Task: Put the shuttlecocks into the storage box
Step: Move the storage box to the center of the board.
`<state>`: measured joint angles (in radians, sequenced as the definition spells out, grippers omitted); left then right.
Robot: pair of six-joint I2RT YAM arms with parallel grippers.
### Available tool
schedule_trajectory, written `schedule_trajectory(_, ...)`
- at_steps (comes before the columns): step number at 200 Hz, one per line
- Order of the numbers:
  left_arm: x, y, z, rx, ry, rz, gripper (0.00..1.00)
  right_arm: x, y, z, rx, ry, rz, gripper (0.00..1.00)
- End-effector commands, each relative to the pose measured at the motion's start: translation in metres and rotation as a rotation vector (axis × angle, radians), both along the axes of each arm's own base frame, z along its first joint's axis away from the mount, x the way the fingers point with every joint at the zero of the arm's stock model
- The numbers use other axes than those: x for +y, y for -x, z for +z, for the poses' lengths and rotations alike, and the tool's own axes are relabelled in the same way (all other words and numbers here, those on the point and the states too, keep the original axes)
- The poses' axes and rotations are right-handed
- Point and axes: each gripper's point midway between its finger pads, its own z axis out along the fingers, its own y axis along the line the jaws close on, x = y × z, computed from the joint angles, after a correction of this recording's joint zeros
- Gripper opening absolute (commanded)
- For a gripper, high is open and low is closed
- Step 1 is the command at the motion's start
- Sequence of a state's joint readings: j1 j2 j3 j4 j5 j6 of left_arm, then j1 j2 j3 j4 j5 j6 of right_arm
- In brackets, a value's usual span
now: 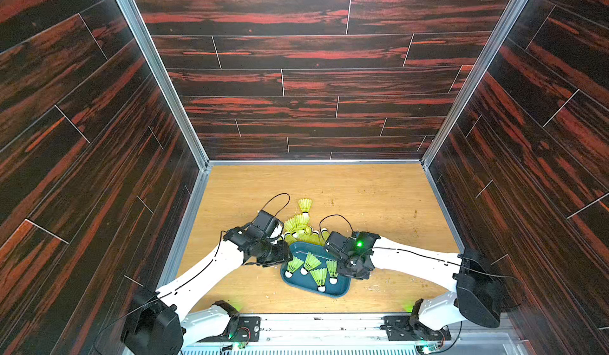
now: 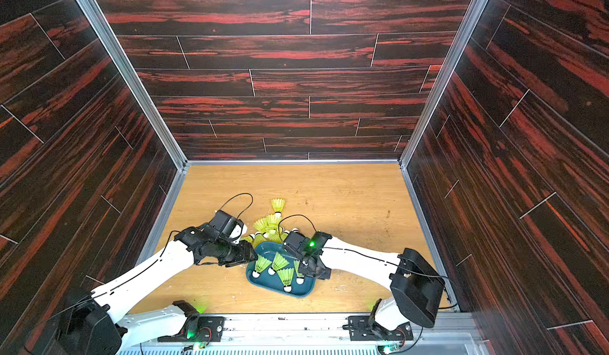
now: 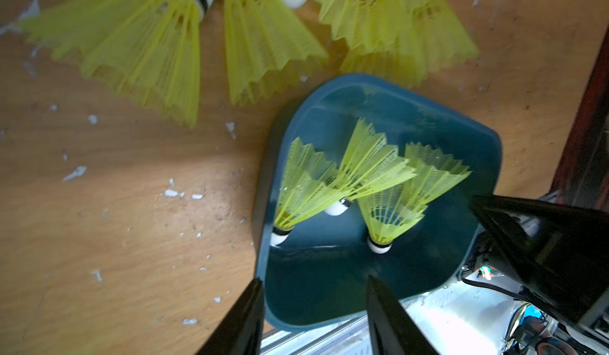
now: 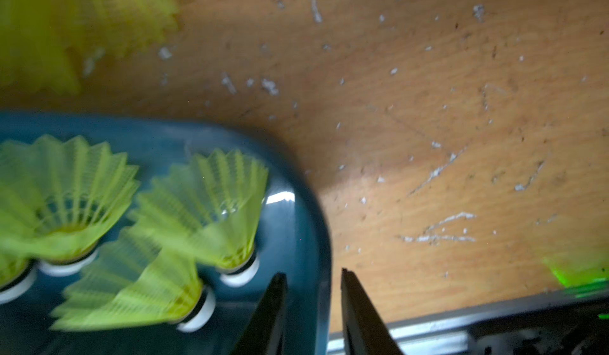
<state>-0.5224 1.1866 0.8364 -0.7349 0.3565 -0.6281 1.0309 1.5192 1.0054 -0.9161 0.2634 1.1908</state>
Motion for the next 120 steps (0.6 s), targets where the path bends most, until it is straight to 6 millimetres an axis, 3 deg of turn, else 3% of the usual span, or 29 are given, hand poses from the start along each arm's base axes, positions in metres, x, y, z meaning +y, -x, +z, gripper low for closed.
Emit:
schedule_trajectory(1,-0.003,-0.006,0.008,-0.021,0.012,-0.009,0.53,-0.006,-0.004,-0.007,0.001,0.032,0.037,0.28)
schedule_trajectory(120,0.0,-0.007,0.01,-0.031,0.012,-0.009,0.53,-0.008,-0.041,-0.009,-0.045,0.11,0.066,0.17)
